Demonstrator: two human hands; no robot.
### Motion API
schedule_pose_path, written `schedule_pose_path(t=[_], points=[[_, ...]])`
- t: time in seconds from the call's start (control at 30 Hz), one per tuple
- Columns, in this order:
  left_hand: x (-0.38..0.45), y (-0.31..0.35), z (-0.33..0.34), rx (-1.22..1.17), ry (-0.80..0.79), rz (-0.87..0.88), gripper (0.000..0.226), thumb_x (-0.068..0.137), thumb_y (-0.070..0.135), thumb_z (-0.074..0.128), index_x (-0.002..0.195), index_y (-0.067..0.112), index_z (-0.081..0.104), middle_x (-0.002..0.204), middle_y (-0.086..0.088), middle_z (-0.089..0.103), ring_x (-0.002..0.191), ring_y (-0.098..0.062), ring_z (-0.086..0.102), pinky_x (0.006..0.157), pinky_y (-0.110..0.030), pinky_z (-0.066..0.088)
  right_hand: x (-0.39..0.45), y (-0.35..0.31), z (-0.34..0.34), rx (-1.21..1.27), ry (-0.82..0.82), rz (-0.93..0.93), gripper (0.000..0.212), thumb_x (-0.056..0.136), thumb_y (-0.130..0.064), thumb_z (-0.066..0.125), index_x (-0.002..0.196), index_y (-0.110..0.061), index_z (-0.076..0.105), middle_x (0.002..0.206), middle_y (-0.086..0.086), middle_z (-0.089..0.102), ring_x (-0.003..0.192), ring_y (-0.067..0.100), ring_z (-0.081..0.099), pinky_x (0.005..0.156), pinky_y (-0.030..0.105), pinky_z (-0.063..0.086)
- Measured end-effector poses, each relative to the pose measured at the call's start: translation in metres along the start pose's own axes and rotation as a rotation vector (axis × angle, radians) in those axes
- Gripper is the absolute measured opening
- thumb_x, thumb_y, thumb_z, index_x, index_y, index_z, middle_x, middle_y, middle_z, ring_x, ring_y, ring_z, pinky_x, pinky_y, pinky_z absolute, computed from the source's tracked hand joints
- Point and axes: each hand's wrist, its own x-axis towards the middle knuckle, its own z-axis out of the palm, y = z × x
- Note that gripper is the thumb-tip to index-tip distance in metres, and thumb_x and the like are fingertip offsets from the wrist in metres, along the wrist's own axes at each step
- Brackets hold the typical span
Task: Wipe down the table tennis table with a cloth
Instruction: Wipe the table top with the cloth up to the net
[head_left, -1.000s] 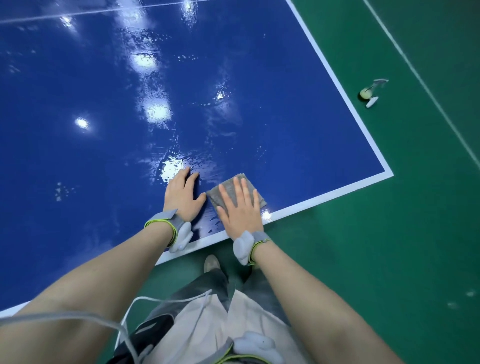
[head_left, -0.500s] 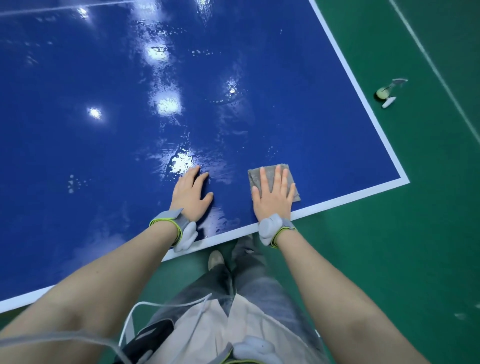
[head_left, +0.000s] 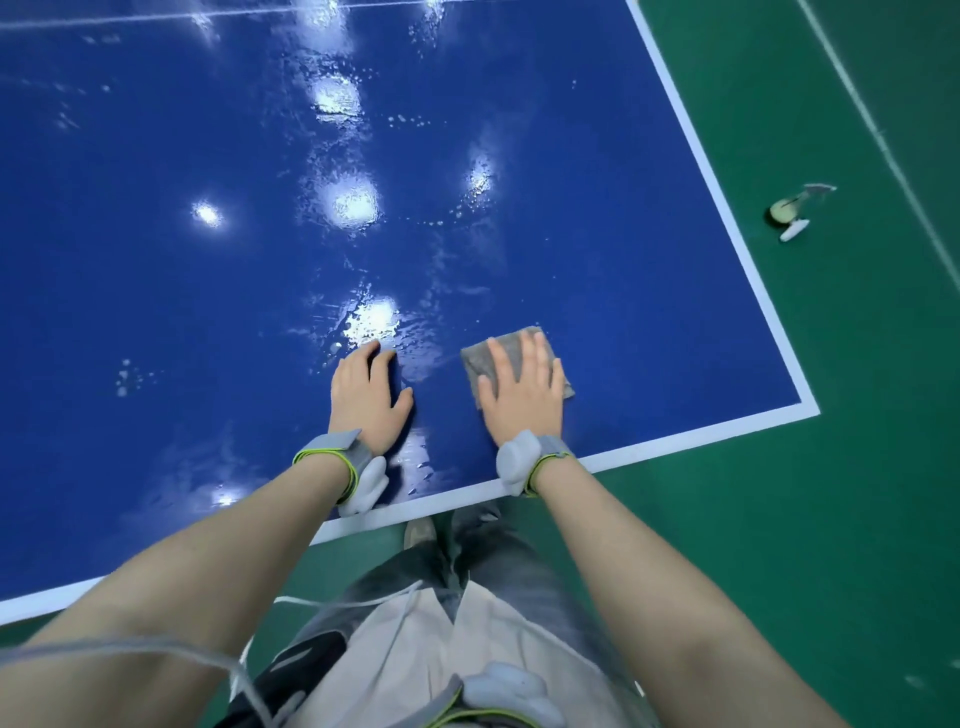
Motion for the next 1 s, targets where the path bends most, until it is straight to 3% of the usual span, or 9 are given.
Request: schedule_pose_path(t=[0.1, 0.23, 0.33, 0.43, 0.53, 0.67, 0.77, 0.9, 1.0], points=[[0.009, 0.005, -0.002, -0.011, 0.026, -0.022, 0.053, 0.089, 0.023, 0.056, 0.136, 0.004, 0.04, 0.145, -0.014, 0.031, 0.136, -0.029, 0.024, 0.111, -0.034, 0.012, 0.02, 0.03, -0.008, -0.011, -0.062, 0.059, 0.051, 0.098, -0.038, 0.036, 0.147, -0.027, 0.031, 0.158, 0.017, 0.01, 0.146, 0.031, 0.006, 0.116, 0.046, 0.011], [0.021, 0.011, -0.005, -0.027, 0.041, -0.053, 0.053, 0.089, 0.023, 0.056, 0.136, 0.003, 0.039, 0.145, -0.013, 0.031, 0.135, -0.029, 0.024, 0.11, -0.034, 0.012, 0.034, 0.027, -0.018, -0.052, -0.11, 0.044, 0.056, 0.101, -0.04, 0.028, 0.152, -0.028, 0.008, 0.158, 0.016, -0.009, 0.146, 0.031, -0.01, 0.116, 0.046, 0.001], [0.027, 0.012, -0.004, -0.03, 0.036, -0.065, 0.054, 0.089, 0.024, 0.055, 0.137, 0.004, 0.038, 0.146, -0.013, 0.03, 0.136, -0.028, 0.023, 0.11, -0.034, 0.012, 0.036, 0.001, -0.016, -0.062, -0.142, -0.039, 0.056, 0.101, -0.042, 0.023, 0.152, -0.027, 0.007, 0.157, 0.019, -0.006, 0.146, 0.034, -0.007, 0.116, 0.048, 0.0], [0.032, 0.016, -0.003, -0.041, 0.042, -0.079, 0.054, 0.089, 0.024, 0.055, 0.137, 0.005, 0.037, 0.146, -0.012, 0.03, 0.136, -0.027, 0.023, 0.11, -0.034, 0.013, 0.035, -0.025, -0.009, -0.073, -0.086, -0.102, 0.059, 0.092, -0.046, 0.019, 0.143, -0.025, 0.041, 0.149, 0.022, 0.032, 0.14, 0.036, 0.029, 0.111, 0.052, 0.026], [0.038, 0.018, -0.003, -0.047, 0.058, -0.1, 0.054, 0.089, 0.023, 0.055, 0.137, 0.005, 0.038, 0.146, -0.011, 0.03, 0.136, -0.027, 0.023, 0.11, -0.033, 0.012, 0.036, -0.04, -0.011, -0.049, -0.182, -0.175, 0.061, 0.088, -0.047, 0.021, 0.136, -0.025, 0.051, 0.143, 0.02, 0.044, 0.134, 0.035, 0.04, 0.105, 0.052, 0.035], [0.045, 0.019, -0.003, -0.033, 0.065, -0.1, 0.054, 0.089, 0.023, 0.055, 0.137, 0.004, 0.038, 0.147, -0.013, 0.03, 0.136, -0.029, 0.024, 0.111, -0.035, 0.013, 0.05, -0.025, -0.011, -0.02, -0.176, -0.292, 0.063, 0.091, -0.047, 0.012, 0.145, -0.025, 0.037, 0.153, 0.019, 0.026, 0.143, 0.034, 0.022, 0.113, 0.05, 0.019], [0.05, 0.02, -0.003, -0.03, 0.055, -0.111, 0.055, 0.09, 0.024, 0.053, 0.138, 0.005, 0.036, 0.149, -0.012, 0.027, 0.137, -0.028, 0.021, 0.112, -0.035, 0.011, 0.07, -0.001, -0.016, -0.059, -0.114, -0.142, 0.065, 0.091, -0.047, 0.004, 0.15, -0.027, 0.024, 0.157, 0.017, 0.014, 0.146, 0.032, 0.011, 0.116, 0.047, 0.011], [0.055, 0.02, -0.004, -0.042, 0.038, -0.139, 0.056, 0.092, 0.025, 0.051, 0.141, 0.005, 0.032, 0.152, -0.011, 0.021, 0.14, -0.028, 0.015, 0.116, -0.038, 0.009, 0.099, 0.03, -0.025, -0.071, -0.114, 0.026, 0.054, 0.102, -0.044, 0.017, 0.152, -0.03, 0.003, 0.159, 0.014, -0.009, 0.146, 0.028, -0.01, 0.117, 0.044, -0.002], [0.055, 0.019, -0.004, -0.057, 0.022, -0.167, 0.057, 0.093, 0.026, 0.049, 0.143, 0.006, 0.028, 0.153, -0.009, 0.017, 0.142, -0.026, 0.01, 0.116, -0.037, 0.007, 0.108, 0.025, -0.029, -0.035, -0.123, 0.088, 0.055, 0.103, -0.042, 0.019, 0.152, -0.028, -0.002, 0.158, 0.015, -0.013, 0.145, 0.029, -0.014, 0.116, 0.046, -0.004]])
